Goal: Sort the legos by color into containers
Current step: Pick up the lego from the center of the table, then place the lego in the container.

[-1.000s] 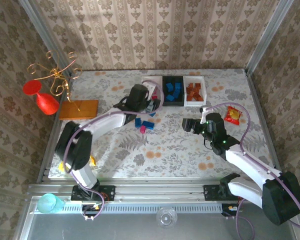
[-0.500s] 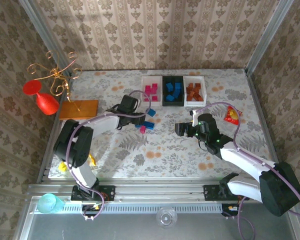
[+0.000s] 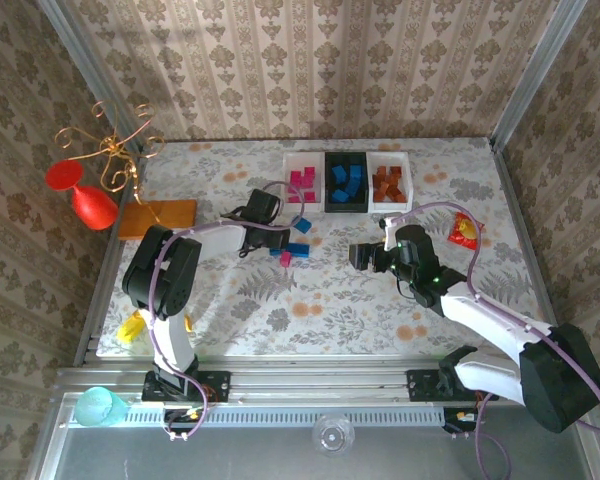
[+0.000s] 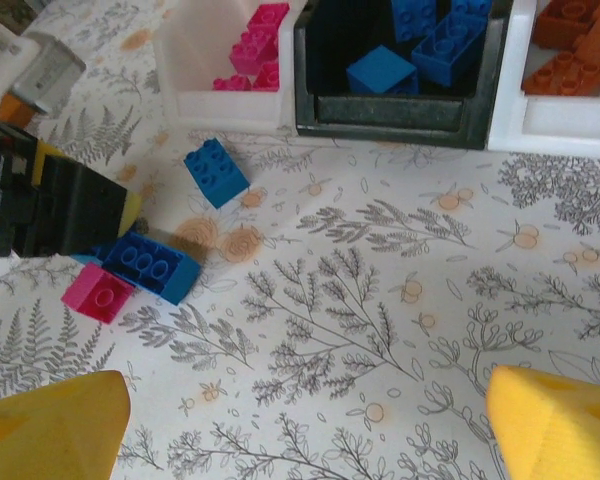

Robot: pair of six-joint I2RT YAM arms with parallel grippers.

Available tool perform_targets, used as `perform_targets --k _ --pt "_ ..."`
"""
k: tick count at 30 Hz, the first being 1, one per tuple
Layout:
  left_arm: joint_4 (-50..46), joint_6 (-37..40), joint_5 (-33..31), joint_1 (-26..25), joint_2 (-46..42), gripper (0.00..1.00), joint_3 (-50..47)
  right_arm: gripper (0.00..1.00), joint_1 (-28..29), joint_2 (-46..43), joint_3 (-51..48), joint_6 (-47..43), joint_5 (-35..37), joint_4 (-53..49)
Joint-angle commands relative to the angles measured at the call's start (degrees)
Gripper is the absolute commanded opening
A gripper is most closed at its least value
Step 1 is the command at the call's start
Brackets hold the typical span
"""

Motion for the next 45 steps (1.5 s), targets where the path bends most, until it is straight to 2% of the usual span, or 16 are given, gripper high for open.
perform_targets --k 1,8,16,23,29,40,43,45 --pt "-2.1 -1.0 0.7 0.2 -1.6 0.60 -2.5 0.93 0.3 0.8 1.7 -0.4 1.9 -0.9" --pt "-1.5 -2.4 2.6 0.1 -3.8 0.52 -5.8 0.94 0.3 2.3 2.2 -0.1 1.8 -1.0" --pt "-1.0 -3.1 1.8 -0.9 -5.8 0.35 -7.0 0.94 0.3 2.3 2.3 -0.2 2.2 -1.1" --pt "8.3 -3.0 -1.4 -4.3 -12.5 0.26 -6.0 0.94 0.3 2.3 2.3 0.1 2.4 -1.2" --pt "10.8 0.3 -1.0 -8.5 -3.6 0.26 7.8 0.94 0.3 0.6 1.9 0.3 5.5 -2.3" --pt "4.1 1.7 3.7 -9.8 20.6 0.27 40.2 0.94 0.3 -4.8 -0.5 0.7 10.2 -2.0" --pt "0.8 1.9 3.9 -9.7 26.0 0.32 48.8 0.94 0.3 -5.0 -0.5 0.7 10.4 -2.0" --pt "-1.6 1.9 4.1 -9.5 28.3 0.39 53.3 0.94 0.3 -4.9 -0.5 0.8 10.4 -2.0"
